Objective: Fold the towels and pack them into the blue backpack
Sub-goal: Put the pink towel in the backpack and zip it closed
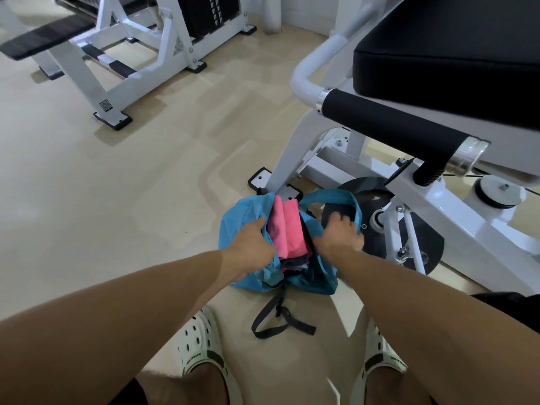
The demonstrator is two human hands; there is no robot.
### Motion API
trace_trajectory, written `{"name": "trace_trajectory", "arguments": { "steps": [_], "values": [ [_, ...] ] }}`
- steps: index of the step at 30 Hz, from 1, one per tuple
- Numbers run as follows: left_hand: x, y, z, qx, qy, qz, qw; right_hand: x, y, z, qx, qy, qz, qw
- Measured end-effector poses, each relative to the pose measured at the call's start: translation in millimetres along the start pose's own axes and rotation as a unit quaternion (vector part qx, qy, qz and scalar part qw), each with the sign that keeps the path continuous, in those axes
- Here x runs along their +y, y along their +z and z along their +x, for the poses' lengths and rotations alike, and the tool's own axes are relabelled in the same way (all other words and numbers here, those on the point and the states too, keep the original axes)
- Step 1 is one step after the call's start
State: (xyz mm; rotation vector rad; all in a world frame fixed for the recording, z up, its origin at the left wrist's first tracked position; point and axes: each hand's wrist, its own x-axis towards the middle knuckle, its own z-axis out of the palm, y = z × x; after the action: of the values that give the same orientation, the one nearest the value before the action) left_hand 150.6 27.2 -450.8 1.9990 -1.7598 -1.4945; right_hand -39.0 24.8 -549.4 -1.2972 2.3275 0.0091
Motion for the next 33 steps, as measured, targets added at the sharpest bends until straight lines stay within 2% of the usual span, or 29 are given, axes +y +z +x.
{"name": "trace_trajectory", "arguments": {
  "steps": [3,5,8,11,14,18,22,26,33],
  "values": [
    [-1,0,3,0.006,-0.001,0.003,1.0,11,0,-3,-0.097,0.049,-0.096,0.989],
    [-2,1,5,0.009,0.0,0.007,1.0,12,2,-3,-0.115,0.051,-0.113,0.986],
    [-1,1,4,0.036,0.01,-0.002,0.999,9,2,-3,-0.095,0.034,-0.083,0.992],
    [-2,-5,3,0.123,0.021,-0.03,0.992,7,-3,-3,-0.033,0.0,0.044,0.999],
    [-6,-10,8,0.149,-0.013,-0.074,0.986,5,-11,-11,0.042,-0.018,0.142,0.989],
    [-4,-9,6,0.123,-0.057,-0.124,0.983,-6,-23,-29,0.093,-0.035,0.209,0.973],
    [5,-11,-7,0.079,-0.08,-0.149,0.982,-29,-35,-43,0.063,-0.049,0.291,0.953],
    [16,-20,-22,0.067,-0.09,-0.217,0.97,-56,-54,-59,0.03,-0.047,0.369,0.928],
    [36,-41,-52,-0.007,-0.05,-0.286,0.957,-84,-91,-87,-0.061,-0.074,0.391,0.915]
  ]
}}
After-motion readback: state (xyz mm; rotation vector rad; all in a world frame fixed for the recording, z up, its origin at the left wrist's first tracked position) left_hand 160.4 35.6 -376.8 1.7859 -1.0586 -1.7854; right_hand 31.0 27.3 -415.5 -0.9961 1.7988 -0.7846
